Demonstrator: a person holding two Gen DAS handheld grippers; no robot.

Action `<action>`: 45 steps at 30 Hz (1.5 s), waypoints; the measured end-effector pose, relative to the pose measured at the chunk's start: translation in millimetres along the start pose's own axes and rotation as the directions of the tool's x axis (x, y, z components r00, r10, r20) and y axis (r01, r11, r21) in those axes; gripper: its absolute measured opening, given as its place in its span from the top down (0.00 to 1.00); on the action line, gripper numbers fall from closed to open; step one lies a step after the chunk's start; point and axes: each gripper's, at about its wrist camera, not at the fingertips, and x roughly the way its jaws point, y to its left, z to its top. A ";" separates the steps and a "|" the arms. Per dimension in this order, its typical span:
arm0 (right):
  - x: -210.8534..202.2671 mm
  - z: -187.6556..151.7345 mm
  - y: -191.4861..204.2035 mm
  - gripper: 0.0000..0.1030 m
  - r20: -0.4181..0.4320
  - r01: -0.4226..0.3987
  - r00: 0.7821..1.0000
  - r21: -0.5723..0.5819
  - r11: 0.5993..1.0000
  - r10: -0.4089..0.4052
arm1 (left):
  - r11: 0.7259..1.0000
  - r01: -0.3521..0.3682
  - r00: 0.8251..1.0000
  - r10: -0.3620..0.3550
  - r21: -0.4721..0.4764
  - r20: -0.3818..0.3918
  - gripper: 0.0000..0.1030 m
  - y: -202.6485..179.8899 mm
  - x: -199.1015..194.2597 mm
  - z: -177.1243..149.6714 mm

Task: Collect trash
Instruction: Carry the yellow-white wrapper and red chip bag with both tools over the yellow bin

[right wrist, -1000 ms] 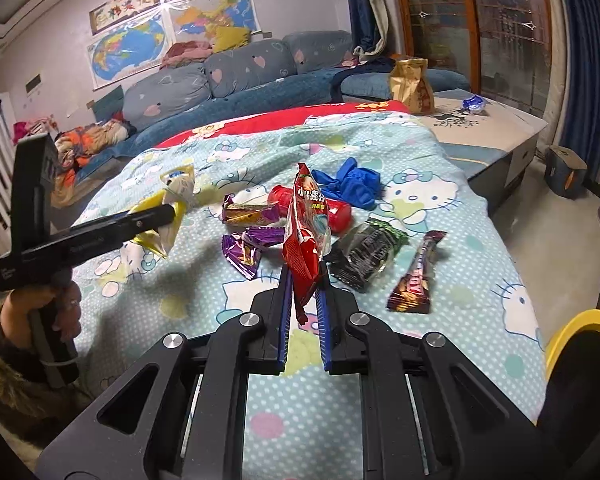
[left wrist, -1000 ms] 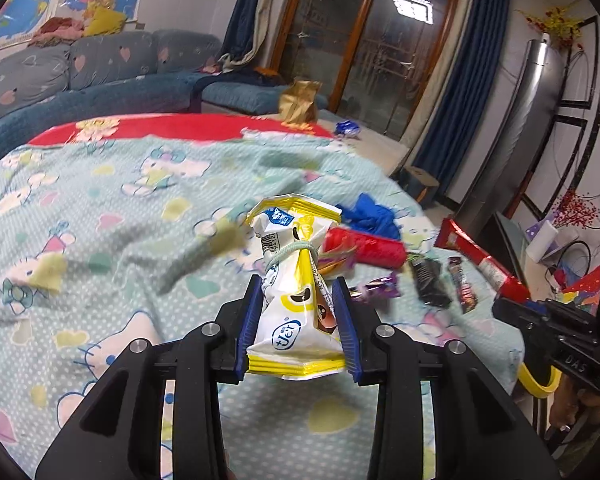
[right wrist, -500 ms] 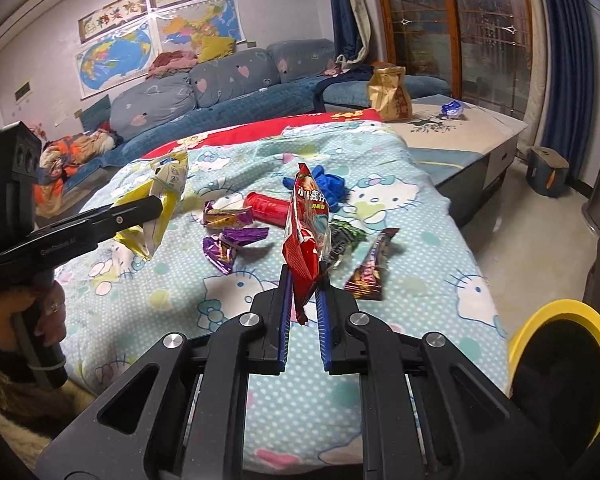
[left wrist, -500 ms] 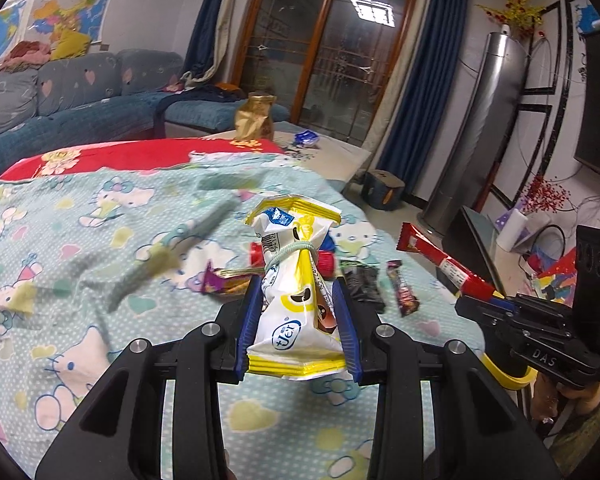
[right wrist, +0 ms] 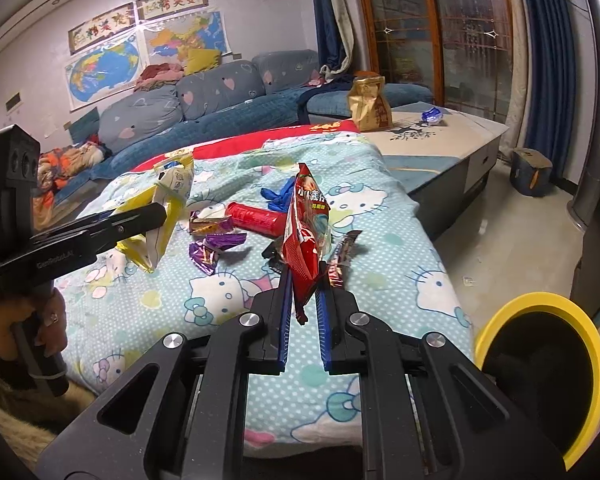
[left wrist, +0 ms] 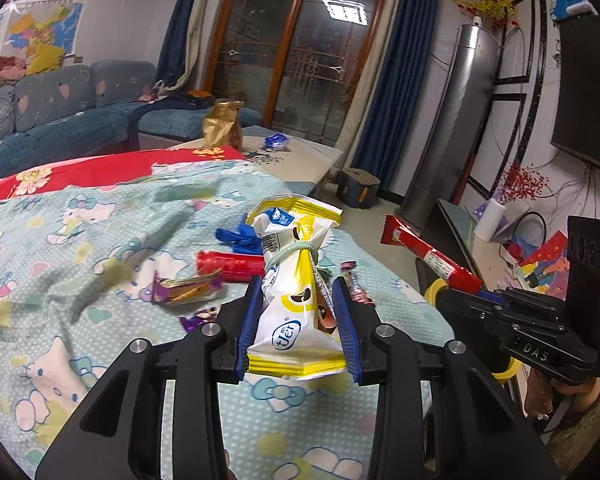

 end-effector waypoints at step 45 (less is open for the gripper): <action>-71.7 -44.3 -105.6 0.92 0.009 0.233 0.970 0.282 0.931 -0.245 | 0.942 0.242 0.970 -0.228 0.234 -0.085 0.67 -136.0 43.7 -12.5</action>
